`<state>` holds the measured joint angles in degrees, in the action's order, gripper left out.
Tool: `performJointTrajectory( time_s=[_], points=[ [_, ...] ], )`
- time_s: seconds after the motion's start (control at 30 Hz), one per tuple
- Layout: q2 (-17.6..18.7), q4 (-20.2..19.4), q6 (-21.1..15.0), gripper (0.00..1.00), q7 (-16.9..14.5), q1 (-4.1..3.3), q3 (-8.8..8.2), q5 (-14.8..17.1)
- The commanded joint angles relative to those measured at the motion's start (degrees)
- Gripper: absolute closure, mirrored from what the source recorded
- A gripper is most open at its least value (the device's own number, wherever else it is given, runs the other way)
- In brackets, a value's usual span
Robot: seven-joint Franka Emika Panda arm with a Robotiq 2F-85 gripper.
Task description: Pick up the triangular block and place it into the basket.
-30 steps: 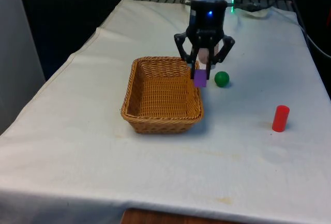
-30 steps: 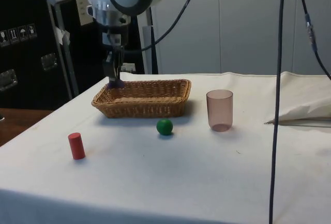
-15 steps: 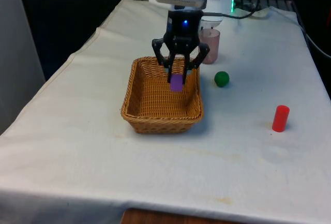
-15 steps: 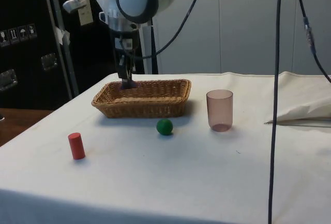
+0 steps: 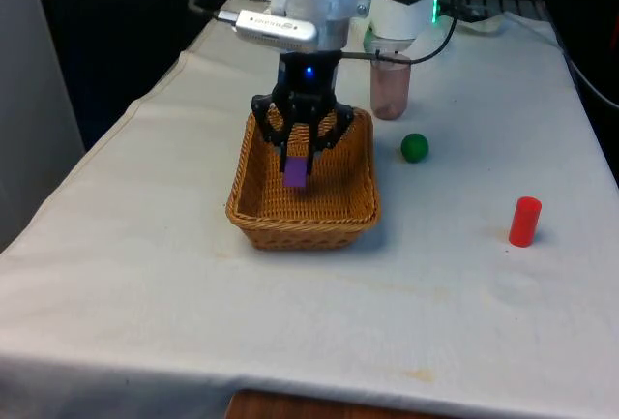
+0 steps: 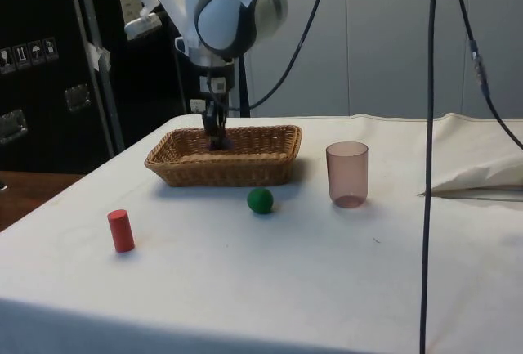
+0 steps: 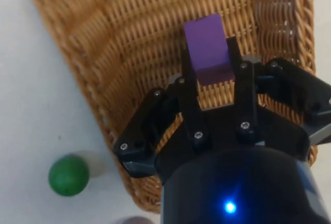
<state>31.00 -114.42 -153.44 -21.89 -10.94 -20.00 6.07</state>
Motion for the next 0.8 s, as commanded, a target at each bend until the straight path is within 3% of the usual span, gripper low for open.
performJointTrajectory(
  time_s=[0.0,0.07,0.1,0.13,0.2,0.37,0.4,0.43,0.47,0.67,0.73,0.77],
  points=[
    [0.6,0.1,-1.0,0.67,-1.1,0.86,0.57,0.9],
    [1.1,0.2,-1.4,0.67,-1.5,0.80,0.34,1.3],
    [0.9,0.1,-0.7,0.67,-0.9,0.23,-0.29,0.7],
    [1.3,0.2,-1.6,0.67,-1.5,0.74,0.34,1.5],
    [1.7,0.4,-2.1,0.67,-1.5,0.57,0.34,1.8],
    [2.5,0.4,-3.0,0.67,-1.9,1.03,0.97,3.0],
    [2.5,0.3,-2.2,0.67,-1.1,0.17,-0.11,2.1],
    [2.6,0.3,-2.4,0.67,-1.2,0.17,-0.11,2.3],
    [2.7,0.4,-3.4,0.67,-2.2,1.15,1.20,3.7],
    [3.5,0.5,-4.2,0.67,-5.0,1.43,1.66,7.8],
    [3.7,0.5,-4.4,0.67,-5.7,1.03,1.20,8.9],
    [3.8,0.4,-3.9,0.67,-5.6,0.17,0.11,8.8]
  ],
)
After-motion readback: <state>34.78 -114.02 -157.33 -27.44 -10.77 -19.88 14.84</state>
